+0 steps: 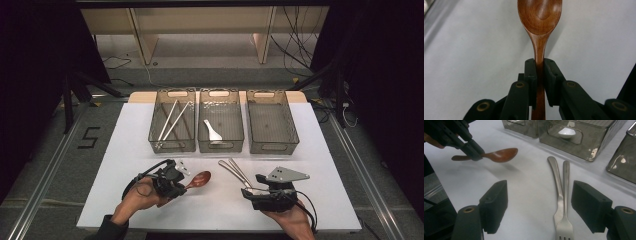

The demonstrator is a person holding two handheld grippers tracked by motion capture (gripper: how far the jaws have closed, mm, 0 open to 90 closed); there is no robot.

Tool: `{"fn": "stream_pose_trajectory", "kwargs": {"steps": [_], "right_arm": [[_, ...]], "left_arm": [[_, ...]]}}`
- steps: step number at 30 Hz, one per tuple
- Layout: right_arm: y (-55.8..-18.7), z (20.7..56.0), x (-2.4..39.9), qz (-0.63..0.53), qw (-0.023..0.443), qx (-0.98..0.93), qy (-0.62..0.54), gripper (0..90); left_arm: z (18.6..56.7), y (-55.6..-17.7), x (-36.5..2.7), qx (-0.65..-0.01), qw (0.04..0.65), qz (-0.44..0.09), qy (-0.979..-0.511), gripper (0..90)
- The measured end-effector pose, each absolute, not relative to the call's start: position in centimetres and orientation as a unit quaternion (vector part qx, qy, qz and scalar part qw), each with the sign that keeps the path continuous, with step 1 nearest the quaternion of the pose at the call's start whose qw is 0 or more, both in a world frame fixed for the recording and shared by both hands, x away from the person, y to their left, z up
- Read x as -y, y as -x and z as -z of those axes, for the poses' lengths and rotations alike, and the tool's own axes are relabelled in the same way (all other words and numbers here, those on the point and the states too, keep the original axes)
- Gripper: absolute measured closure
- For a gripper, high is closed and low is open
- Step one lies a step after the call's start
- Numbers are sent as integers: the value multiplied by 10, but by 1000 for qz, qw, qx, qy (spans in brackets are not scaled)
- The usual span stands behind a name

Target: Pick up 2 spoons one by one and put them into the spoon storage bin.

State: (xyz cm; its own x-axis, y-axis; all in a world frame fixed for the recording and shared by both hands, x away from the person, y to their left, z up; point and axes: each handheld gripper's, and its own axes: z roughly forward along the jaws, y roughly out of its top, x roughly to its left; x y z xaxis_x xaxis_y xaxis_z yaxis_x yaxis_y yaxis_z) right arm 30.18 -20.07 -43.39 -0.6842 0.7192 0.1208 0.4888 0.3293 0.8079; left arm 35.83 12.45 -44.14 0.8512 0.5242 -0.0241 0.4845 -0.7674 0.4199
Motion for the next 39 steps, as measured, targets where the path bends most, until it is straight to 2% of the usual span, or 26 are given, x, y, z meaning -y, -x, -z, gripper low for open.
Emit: {"fn": "stream_pose_trajectory", "kwargs": {"steps": [7,19,39], "right_arm": [[-302,434,201,-441,131,-804,-376,304],[-302,434,201,-443,130,-802,-378,304],[-302,433,201,-444,129,-802,-377,304]], "left_arm": [[430,-367,-132,-290,255,-50,-921,809],[420,-385,-136,-311,294,-55,-902,808],[381,-438,-116,-332,357,-80,-869,808]]}}
